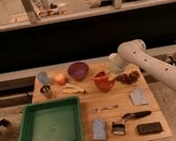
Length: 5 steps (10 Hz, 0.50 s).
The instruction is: Place pepper in red bowl
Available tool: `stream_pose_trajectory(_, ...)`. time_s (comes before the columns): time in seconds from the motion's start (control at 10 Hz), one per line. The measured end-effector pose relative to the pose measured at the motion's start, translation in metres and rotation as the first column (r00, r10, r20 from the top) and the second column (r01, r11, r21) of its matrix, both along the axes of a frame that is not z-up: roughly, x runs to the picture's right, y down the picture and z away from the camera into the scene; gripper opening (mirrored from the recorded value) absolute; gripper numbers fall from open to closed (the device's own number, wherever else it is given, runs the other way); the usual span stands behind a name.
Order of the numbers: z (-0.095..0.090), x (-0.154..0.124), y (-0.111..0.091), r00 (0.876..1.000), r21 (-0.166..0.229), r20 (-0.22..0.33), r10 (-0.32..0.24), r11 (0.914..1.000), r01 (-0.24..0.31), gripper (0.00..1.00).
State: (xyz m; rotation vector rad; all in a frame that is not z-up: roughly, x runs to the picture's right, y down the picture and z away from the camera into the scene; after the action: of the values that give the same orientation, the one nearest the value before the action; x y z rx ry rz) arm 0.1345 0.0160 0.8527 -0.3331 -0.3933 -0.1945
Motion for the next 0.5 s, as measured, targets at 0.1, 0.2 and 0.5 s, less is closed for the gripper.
stream_pose_trajectory(0.1,0.002,-0.003,-0.002,1.000,0.003,-0.004,-0.001,1.0000,0.001,0.01)
stream_pose_trajectory(0.2,0.004,-0.006,-0.004,1.000,0.008,-0.021,-0.003,1.0000,0.003,0.07)
stream_pose_trajectory(0.5,-0.001,-0.018,-0.010,0.999,0.037,-0.030,-0.013,0.9992,0.014,0.36)
